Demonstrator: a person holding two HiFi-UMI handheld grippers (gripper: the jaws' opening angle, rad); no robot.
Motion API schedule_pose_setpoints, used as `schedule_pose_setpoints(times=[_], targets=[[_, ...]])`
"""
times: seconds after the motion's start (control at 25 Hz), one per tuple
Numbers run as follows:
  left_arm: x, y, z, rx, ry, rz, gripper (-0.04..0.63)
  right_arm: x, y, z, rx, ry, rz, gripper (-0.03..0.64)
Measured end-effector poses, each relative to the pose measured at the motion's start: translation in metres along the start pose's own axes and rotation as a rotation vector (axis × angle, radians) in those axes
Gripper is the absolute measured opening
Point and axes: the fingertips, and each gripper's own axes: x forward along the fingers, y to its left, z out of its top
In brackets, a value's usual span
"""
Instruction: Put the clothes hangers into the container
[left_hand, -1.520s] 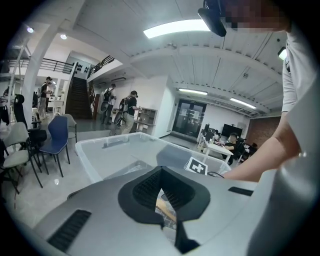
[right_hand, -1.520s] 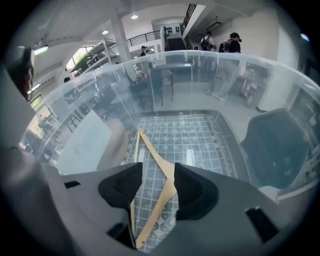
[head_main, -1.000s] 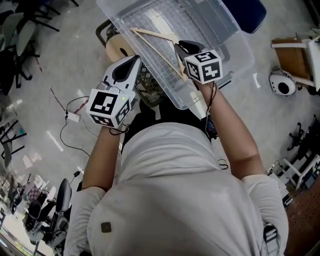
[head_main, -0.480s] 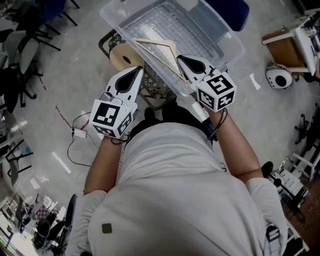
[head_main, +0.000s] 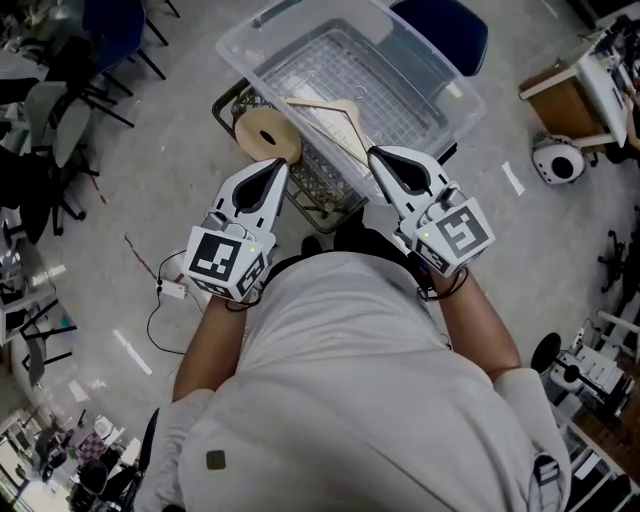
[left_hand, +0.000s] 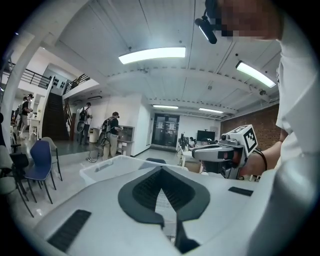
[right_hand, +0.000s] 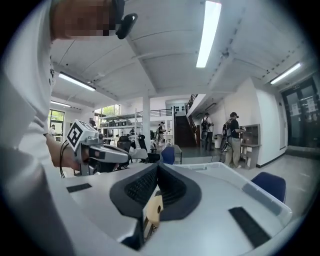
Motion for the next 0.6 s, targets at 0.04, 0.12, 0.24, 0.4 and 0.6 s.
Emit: schedule_pose_setpoints(times=[0.04,0.12,0.24,0.4,0.6], targets=[[-0.004,0.001,0.000,0.004,-0.003,0.003,0.017,-0.002,0.004,0.003,-0.007,-0.009,-0.004,0.019],[-0.011,0.004,-0.001,0.007,-0.001,0.013,0.017,-0.004,0.010,0.007,-0.016,-0.020,-0.011,0.018],[-0.019,0.007,0.001,0.005,0.000,0.013,0.017,-0.007,0.016,0.012,0.008,-0.033,-0.017,0.018],[-0.028,0.010,0.006,0.000,0.002,-0.004,0.017,-0.013,0.025,0.025,0.027,-0.042,-0.033,0.018],[-0.034,0.006,0.003,-0.008,0.007,-0.041,0.017,-0.022,0.034,0.024,0.028,-0.016,-0.063,0.018]])
